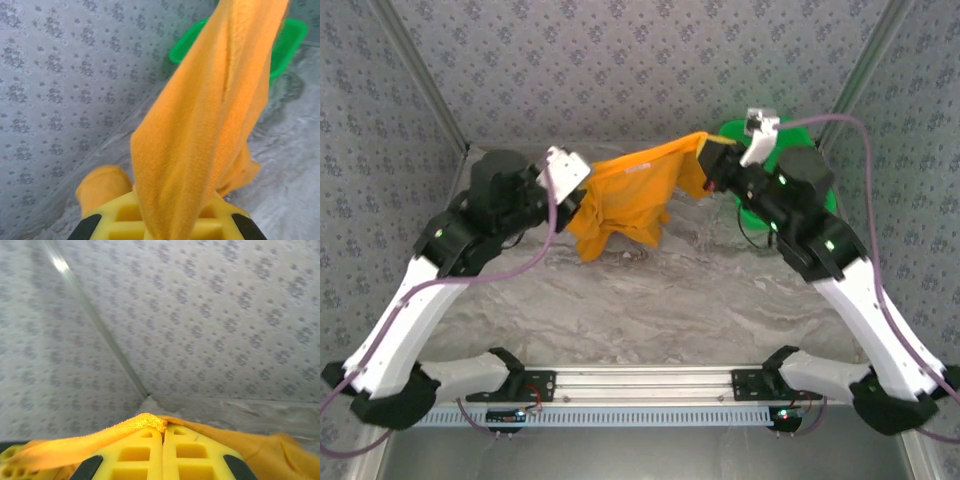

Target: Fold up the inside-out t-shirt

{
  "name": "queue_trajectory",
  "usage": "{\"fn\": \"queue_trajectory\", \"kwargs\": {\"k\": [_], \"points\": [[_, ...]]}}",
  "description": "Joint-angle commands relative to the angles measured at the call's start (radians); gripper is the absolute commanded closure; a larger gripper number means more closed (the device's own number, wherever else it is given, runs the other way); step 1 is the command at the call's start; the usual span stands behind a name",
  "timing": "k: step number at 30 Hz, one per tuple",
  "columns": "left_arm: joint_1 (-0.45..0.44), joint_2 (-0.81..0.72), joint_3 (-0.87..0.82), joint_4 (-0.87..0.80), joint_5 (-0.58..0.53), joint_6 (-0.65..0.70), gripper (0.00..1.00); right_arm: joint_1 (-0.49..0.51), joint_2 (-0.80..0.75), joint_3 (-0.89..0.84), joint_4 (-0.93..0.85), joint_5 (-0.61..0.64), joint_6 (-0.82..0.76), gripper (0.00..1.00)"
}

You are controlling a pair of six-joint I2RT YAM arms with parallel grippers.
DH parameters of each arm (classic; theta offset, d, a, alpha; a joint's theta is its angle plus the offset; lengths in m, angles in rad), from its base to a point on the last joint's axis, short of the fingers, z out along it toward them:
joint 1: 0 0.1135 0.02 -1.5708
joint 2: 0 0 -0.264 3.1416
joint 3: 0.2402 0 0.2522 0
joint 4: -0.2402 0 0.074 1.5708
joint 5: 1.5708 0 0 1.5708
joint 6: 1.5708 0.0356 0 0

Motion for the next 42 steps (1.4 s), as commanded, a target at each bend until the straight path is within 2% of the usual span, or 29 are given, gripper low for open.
{"fn": "queue_trajectory", "kwargs": {"k": [1,6,8,11,13,16,18,20,24,28,31,36,39,42], "points": [[0.001,-0.111,-0.058,-0.042,0.111,0.003,1.0,0.046,-0.109,-0.04,-0.025,0.066,-0.066,1.0],[0.0,-0.103,0.043,-0.076,0.153,-0.006,1.0,0.076,-0.161,0.005,-0.009,0.098,-0.121,1.0],[0.001,-0.072,0.085,-0.063,0.146,0.007,1.0,0.075,-0.134,0.032,0.017,0.113,-0.157,1.0],[0.002,0.004,0.132,-0.019,0.076,0.053,1.0,0.06,-0.037,0.084,0.041,0.168,-0.227,1.0],[0.007,0.072,0.171,0.005,0.01,0.092,1.0,0.013,0.054,0.137,0.053,0.162,-0.24,1.0],[0.053,0.186,0.256,0.055,-0.047,0.132,1.0,-0.118,0.203,0.226,0.09,0.056,-0.188,1.0],[0.127,0.266,0.336,0.079,-0.032,0.132,1.0,-0.225,0.309,0.322,0.083,-0.034,-0.142,1.0],[0.187,0.337,0.442,0.062,0.0,0.111,1.0,-0.292,0.408,0.433,0.045,-0.093,-0.104,1.0],[0.214,0.427,0.615,-0.021,0.059,0.114,1.0,-0.335,0.5,0.584,-0.028,-0.15,-0.11,1.0],[0.207,0.406,0.647,-0.084,0.153,0.107,1.0,-0.324,0.43,0.575,-0.071,-0.161,-0.149,1.0],[0.178,0.344,0.604,-0.14,0.18,0.118,1.0,-0.281,0.305,0.482,-0.085,-0.138,-0.185,1.0],[0.009,0.229,0.539,-0.254,0.161,0.176,1.0,-0.128,0.057,0.313,-0.093,-0.084,-0.261,1.0],[-0.077,0.187,0.542,-0.265,0.173,0.132,1.0,-0.068,-0.058,0.262,-0.088,-0.04,-0.254,1.0],[-0.11,0.182,0.555,-0.251,0.228,0.078,1.0,-0.058,-0.101,0.271,-0.102,-0.018,-0.242,1.0]]}}
